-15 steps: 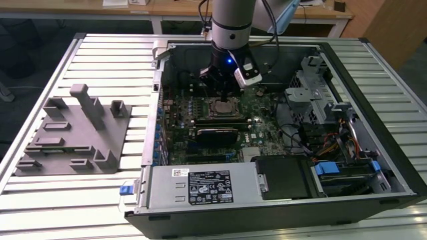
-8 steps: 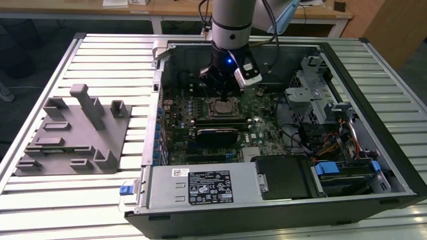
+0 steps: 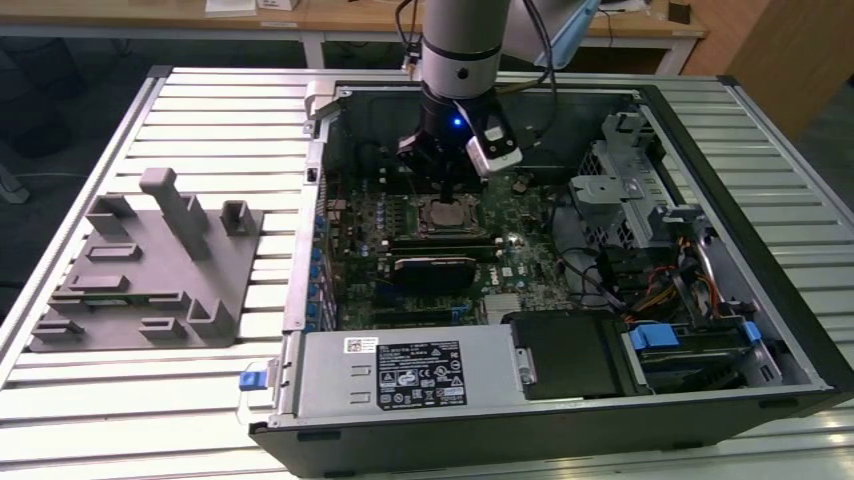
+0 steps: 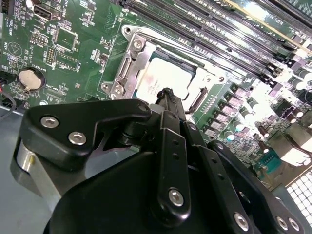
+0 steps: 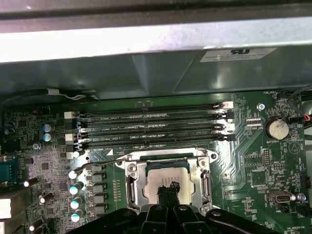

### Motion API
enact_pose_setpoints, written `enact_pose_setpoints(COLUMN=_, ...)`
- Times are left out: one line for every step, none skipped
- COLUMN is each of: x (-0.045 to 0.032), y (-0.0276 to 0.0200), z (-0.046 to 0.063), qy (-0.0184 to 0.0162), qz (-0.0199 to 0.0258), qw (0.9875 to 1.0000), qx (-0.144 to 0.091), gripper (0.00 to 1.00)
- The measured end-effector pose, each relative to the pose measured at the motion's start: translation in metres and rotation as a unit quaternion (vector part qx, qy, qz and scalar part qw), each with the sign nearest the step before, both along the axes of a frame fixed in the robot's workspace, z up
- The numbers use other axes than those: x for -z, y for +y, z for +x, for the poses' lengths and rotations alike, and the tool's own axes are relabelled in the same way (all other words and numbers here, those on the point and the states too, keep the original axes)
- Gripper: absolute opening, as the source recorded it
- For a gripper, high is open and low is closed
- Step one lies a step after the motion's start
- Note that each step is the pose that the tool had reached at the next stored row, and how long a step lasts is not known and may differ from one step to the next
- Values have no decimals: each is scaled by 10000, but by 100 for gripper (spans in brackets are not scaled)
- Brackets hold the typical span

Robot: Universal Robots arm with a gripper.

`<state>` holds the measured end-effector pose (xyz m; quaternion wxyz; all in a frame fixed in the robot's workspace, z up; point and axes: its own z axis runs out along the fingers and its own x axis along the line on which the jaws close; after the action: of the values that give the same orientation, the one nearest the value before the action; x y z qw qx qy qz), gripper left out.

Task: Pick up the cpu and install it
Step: 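Install the first cpu locking lever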

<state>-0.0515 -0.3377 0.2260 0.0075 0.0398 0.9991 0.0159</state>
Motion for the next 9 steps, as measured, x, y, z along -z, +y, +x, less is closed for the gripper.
enact_pose_setpoints(x=0, y=0, z=-10, qy=-1, qz=0, qw=10000, qx=0, gripper=11)
enact_pose_setpoints(x=0, y=0, z=-19, qy=-1, qz=0, qw=10000, qx=0, gripper=11)
enact_pose_setpoints(x=0, y=0, z=-27, qy=-1, qz=0, qw=10000, qx=0, gripper=11)
enact_pose_setpoints(x=0, y=0, z=-37, qy=-1, qz=0, qw=10000, qx=1, gripper=11)
enact_pose_setpoints(x=0, y=0, z=-50, qy=-1, qz=0, qw=10000, qx=1, gripper=11)
enact_pose_setpoints(x=0, y=-1, z=-67, qy=-1, qz=0, qw=10000, qx=0, gripper=11)
enact_pose_setpoints(x=0, y=-1, z=-86, qy=-2, qz=0, qw=10000, qx=0, gripper=11)
enact_pose_setpoints(x=0, y=-1, z=-105, qy=-2, qz=1, qw=10000, qx=0, gripper=11)
enact_pose_setpoints(x=0, y=-2, z=-130, qy=-2, qz=1, qw=10000, qx=0, gripper=11)
